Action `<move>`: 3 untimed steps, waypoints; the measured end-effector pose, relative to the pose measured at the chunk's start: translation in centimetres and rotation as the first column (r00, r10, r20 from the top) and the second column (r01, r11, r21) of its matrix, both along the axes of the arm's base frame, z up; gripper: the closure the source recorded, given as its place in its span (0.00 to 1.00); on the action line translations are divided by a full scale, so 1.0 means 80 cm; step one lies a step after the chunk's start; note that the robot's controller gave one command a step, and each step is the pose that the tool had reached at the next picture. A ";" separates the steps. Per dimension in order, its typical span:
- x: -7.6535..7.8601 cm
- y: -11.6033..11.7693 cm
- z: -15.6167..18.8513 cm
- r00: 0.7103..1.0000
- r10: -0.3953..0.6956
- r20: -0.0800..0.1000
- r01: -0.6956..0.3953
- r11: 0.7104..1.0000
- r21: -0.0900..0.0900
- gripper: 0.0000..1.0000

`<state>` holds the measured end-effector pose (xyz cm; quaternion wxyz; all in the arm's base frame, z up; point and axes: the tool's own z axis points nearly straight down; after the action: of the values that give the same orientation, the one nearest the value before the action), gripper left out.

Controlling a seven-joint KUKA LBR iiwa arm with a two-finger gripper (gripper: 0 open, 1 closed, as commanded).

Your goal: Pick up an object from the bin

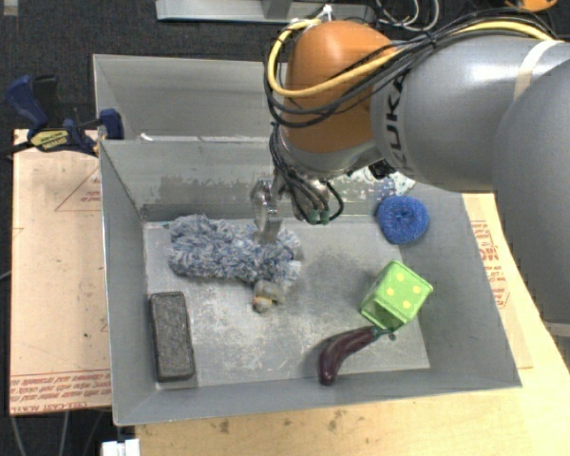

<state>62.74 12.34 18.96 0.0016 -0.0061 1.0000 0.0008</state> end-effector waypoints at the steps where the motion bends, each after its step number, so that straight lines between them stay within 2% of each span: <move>1: -0.006 -0.003 0.068 1.000 -0.003 -0.006 0.003 1.000 -0.001 1.00; 2: -0.003 0.021 0.143 1.000 0.010 -0.001 -0.010 1.000 -0.001 1.00; 3: -0.008 0.124 -0.008 0.994 0.105 0.003 -0.105 0.994 0.000 0.00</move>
Offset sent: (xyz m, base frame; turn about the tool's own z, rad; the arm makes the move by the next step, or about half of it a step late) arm -0.0025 0.0257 0.1286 -0.0160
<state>62.09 22.24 18.30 0.0029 -0.0589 0.9983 0.0010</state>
